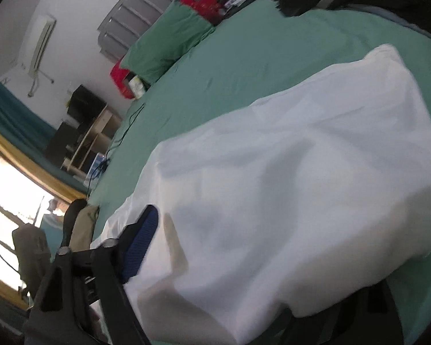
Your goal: Fold large clothes
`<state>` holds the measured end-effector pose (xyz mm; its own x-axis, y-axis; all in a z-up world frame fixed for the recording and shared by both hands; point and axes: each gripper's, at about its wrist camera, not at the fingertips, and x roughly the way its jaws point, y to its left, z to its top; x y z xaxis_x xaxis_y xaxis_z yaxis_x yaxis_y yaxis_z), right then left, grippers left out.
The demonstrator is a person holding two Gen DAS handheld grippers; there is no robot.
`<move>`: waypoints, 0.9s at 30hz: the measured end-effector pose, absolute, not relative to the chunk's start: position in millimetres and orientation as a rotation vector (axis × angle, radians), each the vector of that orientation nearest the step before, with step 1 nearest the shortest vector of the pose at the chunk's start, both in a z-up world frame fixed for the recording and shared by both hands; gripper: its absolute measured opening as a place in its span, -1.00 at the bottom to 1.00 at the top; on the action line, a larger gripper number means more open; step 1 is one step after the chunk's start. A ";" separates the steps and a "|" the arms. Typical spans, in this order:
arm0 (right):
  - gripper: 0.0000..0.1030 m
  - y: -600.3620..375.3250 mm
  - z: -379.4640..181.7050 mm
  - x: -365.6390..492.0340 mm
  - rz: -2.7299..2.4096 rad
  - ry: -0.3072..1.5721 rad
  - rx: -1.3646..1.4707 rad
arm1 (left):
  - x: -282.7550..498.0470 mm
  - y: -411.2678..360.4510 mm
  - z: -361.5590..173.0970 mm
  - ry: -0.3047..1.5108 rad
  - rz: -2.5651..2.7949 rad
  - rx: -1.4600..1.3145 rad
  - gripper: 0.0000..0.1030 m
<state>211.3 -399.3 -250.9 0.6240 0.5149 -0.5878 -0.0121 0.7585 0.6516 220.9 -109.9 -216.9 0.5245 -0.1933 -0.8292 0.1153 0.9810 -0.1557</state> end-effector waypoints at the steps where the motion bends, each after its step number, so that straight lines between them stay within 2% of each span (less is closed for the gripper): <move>1: -0.31 -397.6 -252.7 211.9 0.346 0.865 0.657 | 221.1 -111.3 -217.2 1.002 -0.182 -0.082 0.10; 2: -0.46 -395.9 -254.9 212.5 0.361 0.877 0.664 | 221.3 -113.8 -218.3 1.003 -0.179 -0.075 0.13; 7: -0.63 -385.6 -236.0 209.2 0.342 0.843 0.562 | 223.7 -116.8 -220.7 1.007 -0.167 -0.055 0.16; 15: -0.68 -341.4 -184.5 204.0 0.319 0.767 0.318 | 225.9 -98.9 -205.6 1.031 -0.253 -0.130 0.16; 27: -0.68 -292.2 -161.9 198.9 0.266 0.772 0.108 | 184.4 9.6 -148.2 0.843 -0.124 -0.127 0.16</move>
